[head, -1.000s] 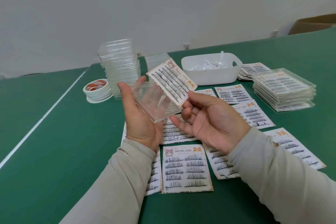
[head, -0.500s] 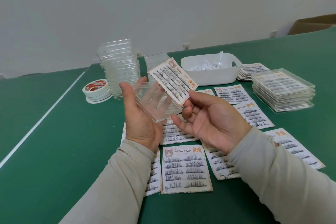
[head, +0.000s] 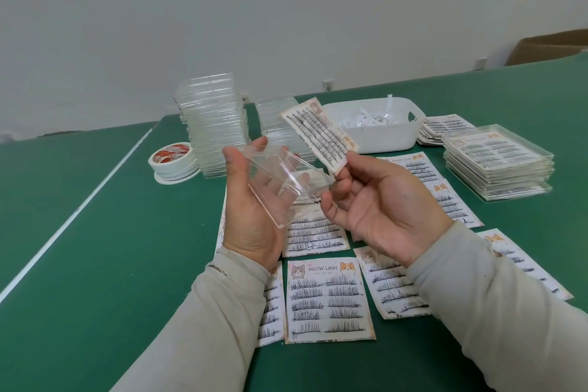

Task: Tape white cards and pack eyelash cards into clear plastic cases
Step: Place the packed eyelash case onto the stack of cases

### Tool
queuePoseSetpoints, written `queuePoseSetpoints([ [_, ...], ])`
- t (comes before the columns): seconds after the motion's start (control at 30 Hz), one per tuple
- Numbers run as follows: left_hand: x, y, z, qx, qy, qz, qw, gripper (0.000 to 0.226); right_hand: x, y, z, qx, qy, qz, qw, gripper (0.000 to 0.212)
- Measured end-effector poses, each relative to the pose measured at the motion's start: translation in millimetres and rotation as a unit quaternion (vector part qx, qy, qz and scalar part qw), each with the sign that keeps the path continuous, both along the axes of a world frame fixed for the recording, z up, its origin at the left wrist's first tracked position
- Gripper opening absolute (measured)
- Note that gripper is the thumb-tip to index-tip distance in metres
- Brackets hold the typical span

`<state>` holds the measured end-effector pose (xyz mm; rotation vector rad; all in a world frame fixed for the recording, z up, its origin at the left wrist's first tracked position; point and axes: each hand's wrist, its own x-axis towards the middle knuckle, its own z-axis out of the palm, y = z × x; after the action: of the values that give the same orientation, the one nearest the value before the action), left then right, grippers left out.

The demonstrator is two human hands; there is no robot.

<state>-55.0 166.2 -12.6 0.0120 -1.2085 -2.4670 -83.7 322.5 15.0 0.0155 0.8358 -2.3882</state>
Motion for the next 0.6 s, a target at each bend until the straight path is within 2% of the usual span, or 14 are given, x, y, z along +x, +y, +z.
queuePoseSetpoints([
  [0.23, -1.3, -5.3, -6.3, -0.016, -0.060, -0.106, 0.992, 0.056, -10.2, 19.0, 11.7, -0.017, 0.107, -0.097, 0.989, 0.021],
  [0.37, -3.0, -2.7, -8.9, -0.030, -0.092, -0.128, 0.987, 0.069, -10.9, 21.4, 14.0, -0.028, 0.134, -0.126, 0.983, 0.018],
  [0.6, -1.6, -2.7, -6.5, -0.053, -0.105, -0.225, 0.967, 0.073, -16.4, 30.1, 14.0, -0.018, 0.198, -0.169, 0.965, 0.018],
])
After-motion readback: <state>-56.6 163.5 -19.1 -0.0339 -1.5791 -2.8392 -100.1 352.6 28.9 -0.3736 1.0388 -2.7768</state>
